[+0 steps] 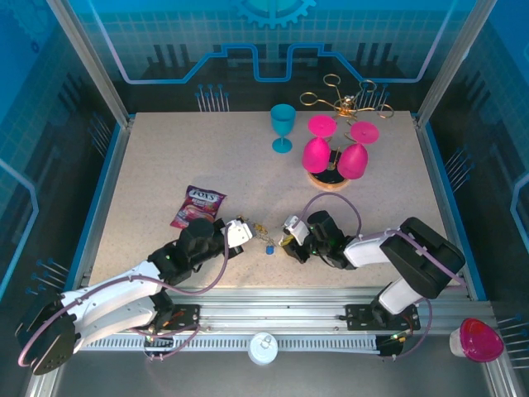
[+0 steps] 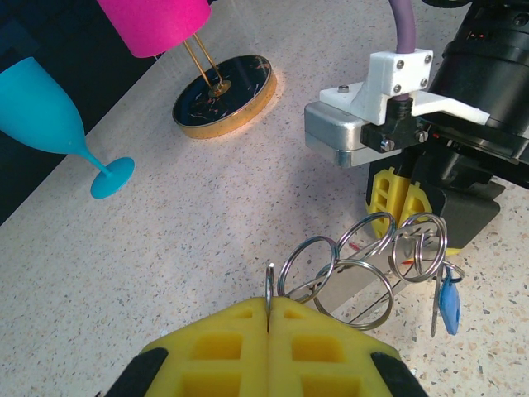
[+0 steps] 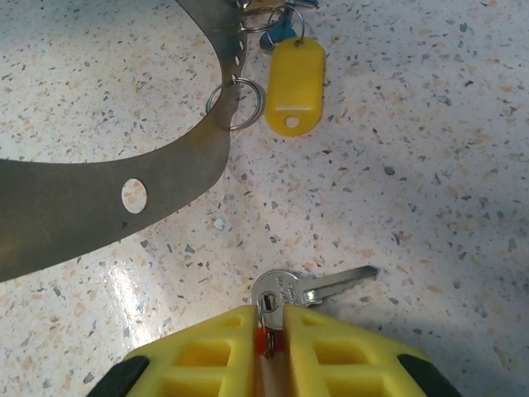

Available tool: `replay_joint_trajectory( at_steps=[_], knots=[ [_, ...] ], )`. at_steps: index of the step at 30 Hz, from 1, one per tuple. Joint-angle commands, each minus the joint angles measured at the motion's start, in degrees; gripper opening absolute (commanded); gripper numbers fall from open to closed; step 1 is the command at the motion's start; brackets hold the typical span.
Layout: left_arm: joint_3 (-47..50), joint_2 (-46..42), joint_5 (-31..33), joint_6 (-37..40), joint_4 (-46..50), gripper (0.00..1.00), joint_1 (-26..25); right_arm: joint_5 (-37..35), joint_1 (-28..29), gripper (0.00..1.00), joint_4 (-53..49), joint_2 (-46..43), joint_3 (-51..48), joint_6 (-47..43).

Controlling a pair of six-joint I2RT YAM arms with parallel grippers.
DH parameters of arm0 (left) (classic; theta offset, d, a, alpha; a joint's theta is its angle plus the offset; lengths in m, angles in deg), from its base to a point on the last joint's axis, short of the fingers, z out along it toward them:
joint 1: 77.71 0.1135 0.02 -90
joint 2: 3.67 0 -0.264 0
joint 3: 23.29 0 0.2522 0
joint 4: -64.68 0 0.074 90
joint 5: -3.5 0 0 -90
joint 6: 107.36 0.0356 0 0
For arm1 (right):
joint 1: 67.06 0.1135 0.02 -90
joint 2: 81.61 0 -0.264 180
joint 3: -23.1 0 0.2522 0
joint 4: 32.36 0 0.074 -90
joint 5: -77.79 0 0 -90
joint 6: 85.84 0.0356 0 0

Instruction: Put the keys on the keyring

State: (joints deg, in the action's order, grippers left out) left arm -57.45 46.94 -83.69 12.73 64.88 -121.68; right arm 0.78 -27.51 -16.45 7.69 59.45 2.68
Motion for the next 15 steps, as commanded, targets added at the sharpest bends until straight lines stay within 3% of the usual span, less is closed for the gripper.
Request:
replay_joint_trajectory(
  at_steps=[1,6,15],
  knots=[
    [0.4,0.1,-0.3,-0.3,-1.6,0.0,0.5,1.5,-0.5,0.11,0.5,1.1,0.8,-0.1],
    [0.4,0.1,-0.2,-0.3,-1.6,0.0,0.5,1.8,-0.6,0.0,0.8,0.9,0.6,-0.1],
    [0.4,-0.2,-0.6,-0.2,-1.4,0.0,0.5,-0.3,-0.6,0.0,-0.4,-5.5,-0.8,0.5]
  ],
)
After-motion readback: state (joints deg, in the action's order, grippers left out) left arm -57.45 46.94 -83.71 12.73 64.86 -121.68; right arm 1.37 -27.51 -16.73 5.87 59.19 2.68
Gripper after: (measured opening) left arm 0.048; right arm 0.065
